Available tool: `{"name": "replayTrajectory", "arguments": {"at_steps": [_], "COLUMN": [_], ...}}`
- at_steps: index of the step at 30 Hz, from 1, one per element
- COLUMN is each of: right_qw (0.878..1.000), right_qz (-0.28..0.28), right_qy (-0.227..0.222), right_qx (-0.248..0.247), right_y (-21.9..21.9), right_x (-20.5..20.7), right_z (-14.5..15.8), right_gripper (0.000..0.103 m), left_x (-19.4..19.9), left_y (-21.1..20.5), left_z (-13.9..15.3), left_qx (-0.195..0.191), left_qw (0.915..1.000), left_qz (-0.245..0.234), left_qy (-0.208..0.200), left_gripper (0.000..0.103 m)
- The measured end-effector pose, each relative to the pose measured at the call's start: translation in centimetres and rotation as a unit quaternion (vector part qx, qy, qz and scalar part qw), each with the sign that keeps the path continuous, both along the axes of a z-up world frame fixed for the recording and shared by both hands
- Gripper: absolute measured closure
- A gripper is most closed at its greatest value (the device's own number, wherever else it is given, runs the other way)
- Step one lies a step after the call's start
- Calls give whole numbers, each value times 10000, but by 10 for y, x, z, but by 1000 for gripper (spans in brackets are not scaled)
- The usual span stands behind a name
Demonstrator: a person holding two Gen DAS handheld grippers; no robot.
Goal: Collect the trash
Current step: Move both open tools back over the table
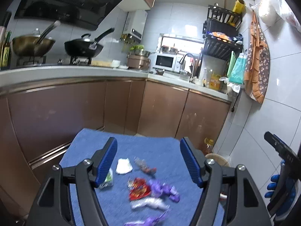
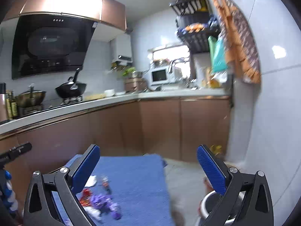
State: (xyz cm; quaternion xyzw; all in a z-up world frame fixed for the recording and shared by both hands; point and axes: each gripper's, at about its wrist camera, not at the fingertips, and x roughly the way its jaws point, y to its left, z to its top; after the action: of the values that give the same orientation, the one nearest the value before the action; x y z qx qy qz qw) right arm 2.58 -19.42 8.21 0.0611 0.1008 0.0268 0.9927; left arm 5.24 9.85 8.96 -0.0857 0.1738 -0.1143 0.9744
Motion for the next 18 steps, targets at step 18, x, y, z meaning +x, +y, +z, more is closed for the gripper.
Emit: {"name": "replayTrajectory", "arguments": {"at_steps": [18], "right_qw": [9655], "right_qz": [1543], "right_qy": [2095], "right_qx": [75], "right_y": [56], "right_x": [93], "right_z": [-110], "right_gripper": [8], "left_x": [20], "left_y": [-23], "left_z": [-163], "left_qx": [524], "left_qw": [9713], "left_qz": [-1798], "left_qy": [1467], "left_gripper": [35]}}
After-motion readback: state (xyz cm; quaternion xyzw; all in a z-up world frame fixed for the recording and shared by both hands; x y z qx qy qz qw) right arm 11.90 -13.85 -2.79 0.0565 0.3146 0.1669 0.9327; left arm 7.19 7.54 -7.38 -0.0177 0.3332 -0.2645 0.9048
